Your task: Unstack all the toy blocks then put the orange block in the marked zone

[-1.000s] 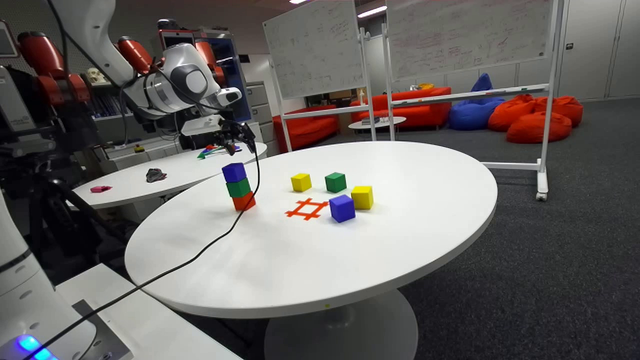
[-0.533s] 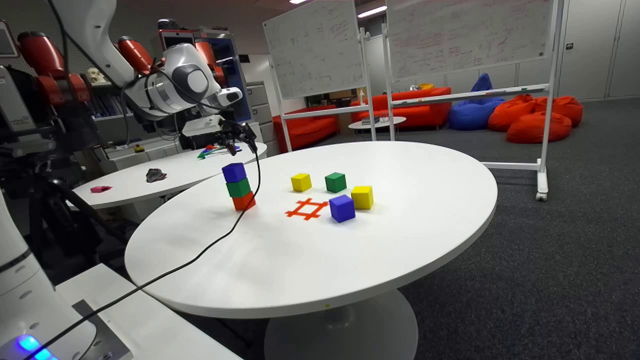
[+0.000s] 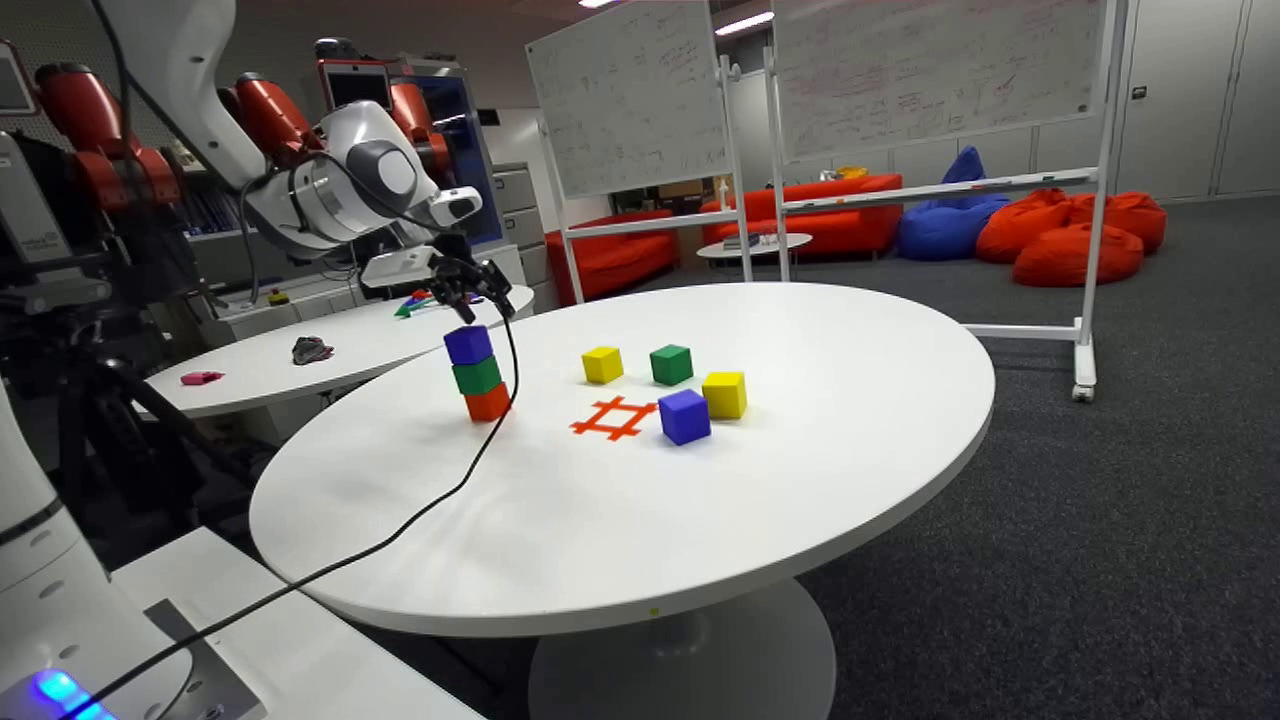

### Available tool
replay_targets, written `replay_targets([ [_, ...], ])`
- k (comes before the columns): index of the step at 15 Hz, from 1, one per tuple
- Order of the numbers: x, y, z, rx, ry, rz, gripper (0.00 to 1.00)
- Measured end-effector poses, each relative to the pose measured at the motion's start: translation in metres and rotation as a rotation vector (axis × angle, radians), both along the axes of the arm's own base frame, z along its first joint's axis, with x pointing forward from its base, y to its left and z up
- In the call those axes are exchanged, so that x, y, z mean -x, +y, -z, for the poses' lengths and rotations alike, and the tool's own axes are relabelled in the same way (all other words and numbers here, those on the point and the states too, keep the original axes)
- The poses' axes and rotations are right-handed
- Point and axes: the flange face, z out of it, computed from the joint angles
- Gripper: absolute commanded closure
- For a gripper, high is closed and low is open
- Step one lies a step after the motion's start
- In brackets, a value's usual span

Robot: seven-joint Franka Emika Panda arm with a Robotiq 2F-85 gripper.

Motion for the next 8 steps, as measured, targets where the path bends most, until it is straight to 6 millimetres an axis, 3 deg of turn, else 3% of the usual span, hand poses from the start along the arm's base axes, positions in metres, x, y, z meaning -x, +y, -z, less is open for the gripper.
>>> replay_targets([
  [8, 0.0024, 0.0013, 0.0028, 0.003, 0.004, 0.002, 0.00],
])
